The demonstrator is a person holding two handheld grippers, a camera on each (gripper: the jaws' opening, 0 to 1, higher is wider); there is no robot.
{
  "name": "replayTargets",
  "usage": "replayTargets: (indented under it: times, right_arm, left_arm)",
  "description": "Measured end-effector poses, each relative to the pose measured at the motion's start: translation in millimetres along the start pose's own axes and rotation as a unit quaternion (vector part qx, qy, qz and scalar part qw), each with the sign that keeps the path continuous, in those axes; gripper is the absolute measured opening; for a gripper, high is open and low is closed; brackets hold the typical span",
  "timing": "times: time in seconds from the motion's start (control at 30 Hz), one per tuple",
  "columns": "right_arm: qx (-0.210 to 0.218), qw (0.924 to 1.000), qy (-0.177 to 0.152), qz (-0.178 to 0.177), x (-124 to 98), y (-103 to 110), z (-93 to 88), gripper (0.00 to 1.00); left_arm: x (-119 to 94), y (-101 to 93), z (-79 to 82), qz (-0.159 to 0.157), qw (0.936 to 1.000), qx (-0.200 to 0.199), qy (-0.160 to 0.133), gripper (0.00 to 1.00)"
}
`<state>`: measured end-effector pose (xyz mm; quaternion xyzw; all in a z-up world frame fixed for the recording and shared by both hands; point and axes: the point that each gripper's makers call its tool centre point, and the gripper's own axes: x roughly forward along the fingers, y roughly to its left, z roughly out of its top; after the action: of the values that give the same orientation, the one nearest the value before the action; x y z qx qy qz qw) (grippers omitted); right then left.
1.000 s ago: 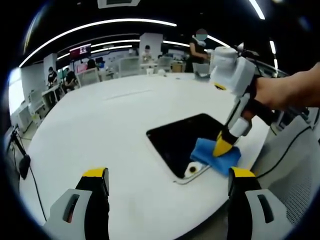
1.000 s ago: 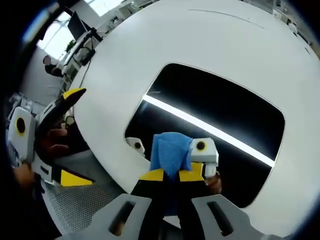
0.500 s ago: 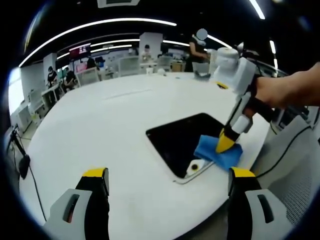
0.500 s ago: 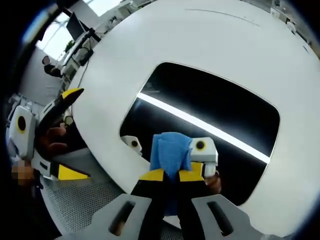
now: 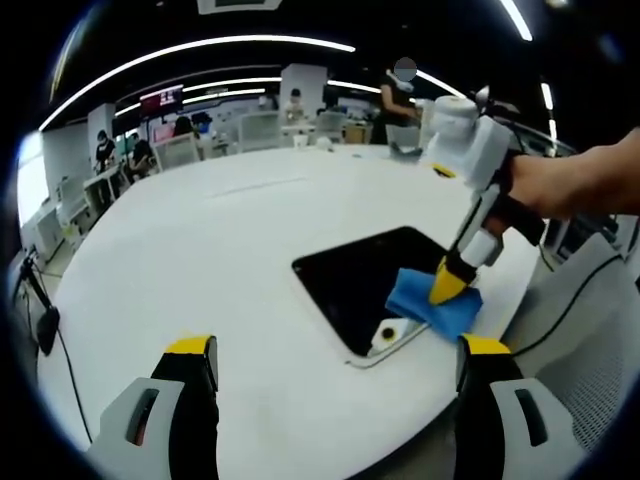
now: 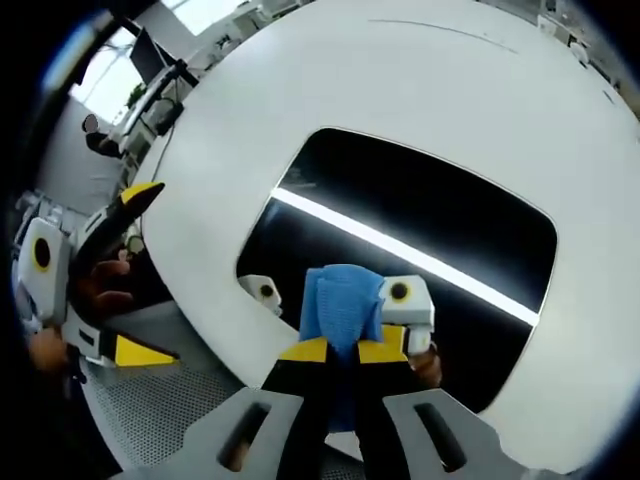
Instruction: Wipe the mirror surface with the cleaning cloth until all visible marks leave the cleaned area.
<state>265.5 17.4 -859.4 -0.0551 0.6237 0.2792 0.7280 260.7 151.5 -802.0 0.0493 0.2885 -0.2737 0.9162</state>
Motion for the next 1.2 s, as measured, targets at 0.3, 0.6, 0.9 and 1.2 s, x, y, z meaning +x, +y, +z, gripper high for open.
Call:
replayTargets:
  times: [0.3,0.6,0.9,1.2]
  right_arm:
    - [0.001,1.0,-0.002,-0.001,1.5,-4.4,7.4,0.02]
    - [0.007,1.0,-0.003,-0.001,2.9,-9.9,16.2,0.02]
    - [0.014,0.9999,-0.006,-0.001,1.8,-14.4,25.6,0.02]
    - [0.018,0.9998,-0.009,-0.004,1.4,-21.0,38.7,0.02]
  left_arm:
    - [0.3,-0.5,-0.3,-0.002,1.0,-0.002,0.001,1.0]
    - [0.9,-1.9,-0.7,-0.007,1.0,-0.001,0.002,1.0]
    - [0.4,-1.7,-0.6,-0.006,1.0,-0.005,0.001,1.0]
    - [0.4,-1.0,-0.9,-0.005,0.9999,-0.009,0.001,1.0]
